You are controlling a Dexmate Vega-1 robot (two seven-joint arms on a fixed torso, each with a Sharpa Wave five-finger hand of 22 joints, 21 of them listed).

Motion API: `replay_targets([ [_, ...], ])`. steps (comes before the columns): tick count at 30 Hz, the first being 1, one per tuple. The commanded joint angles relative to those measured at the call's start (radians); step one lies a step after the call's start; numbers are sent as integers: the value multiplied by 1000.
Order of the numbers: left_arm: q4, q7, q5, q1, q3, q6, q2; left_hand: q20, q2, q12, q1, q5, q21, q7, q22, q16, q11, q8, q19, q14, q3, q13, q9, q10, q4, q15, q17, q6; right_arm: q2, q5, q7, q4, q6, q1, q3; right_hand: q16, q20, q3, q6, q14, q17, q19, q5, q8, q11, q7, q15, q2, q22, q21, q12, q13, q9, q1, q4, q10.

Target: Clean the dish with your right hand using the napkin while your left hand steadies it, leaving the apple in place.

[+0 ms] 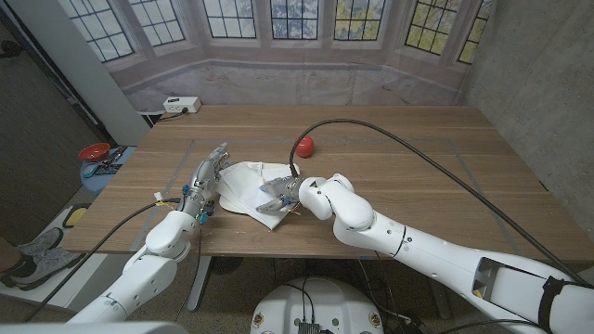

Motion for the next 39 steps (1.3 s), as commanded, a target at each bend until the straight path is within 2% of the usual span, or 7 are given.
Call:
replay_targets([
  [1,-8,7,4,8,-4,-9,0,0,-7,1,-8,-3,0,-4,2,4,-1,6,2,-3,2,4,2,-6,8,1,6,1,-4,4,-14,13,-1,19,-34,7,-4,-1,7,-8,5,-4,7,8,-3,-3,-3,4,6,6,8,3,2,-27,23,5],
  [6,-9,7,3,14,-6,-14,-1,0,-7,0,-9,-3,0,-4,2,4,-1,6,2,-3,2,4,2,-6,10,1,5,0,-3,8,-9,12,-9,19,-38,10,-9,-8,9,-9,7,-4,11,8,-1,-3,-5,6,6,7,10,3,2,-56,41,11],
  [16,-10,-1,-3,25,-15,-21,6,0,-7,1,-11,-3,0,-4,2,4,-2,6,2,-2,4,4,2,-5,12,-1,5,1,20,35,-11,37,-23,33,-44,12,-13,-16,24,-10,8,-4,18,13,-1,5,-6,7,6,8,11,3,2,-93,60,20],
  [34,-10,-5,-11,36,-30,-26,11,-1,-10,1,-17,-3,0,-4,2,3,-2,6,3,-1,4,4,2,-5,18,0,5,2,65,124,-61,136,-19,86,-72,14,-17,-22,32,-8,9,-4,25,13,-1,5,-8,4,5,8,11,3,2,-125,69,25],
  [39,-9,-5,-11,38,-32,-27,11,-1,-11,1,-19,-3,0,-6,2,3,-2,6,2,-1,4,4,2,-5,20,0,5,2,74,155,-81,164,-20,103,-78,15,-19,-24,32,-8,9,-4,28,12,-10,-5,-12,3,5,8,10,3,1,-137,70,25],
])
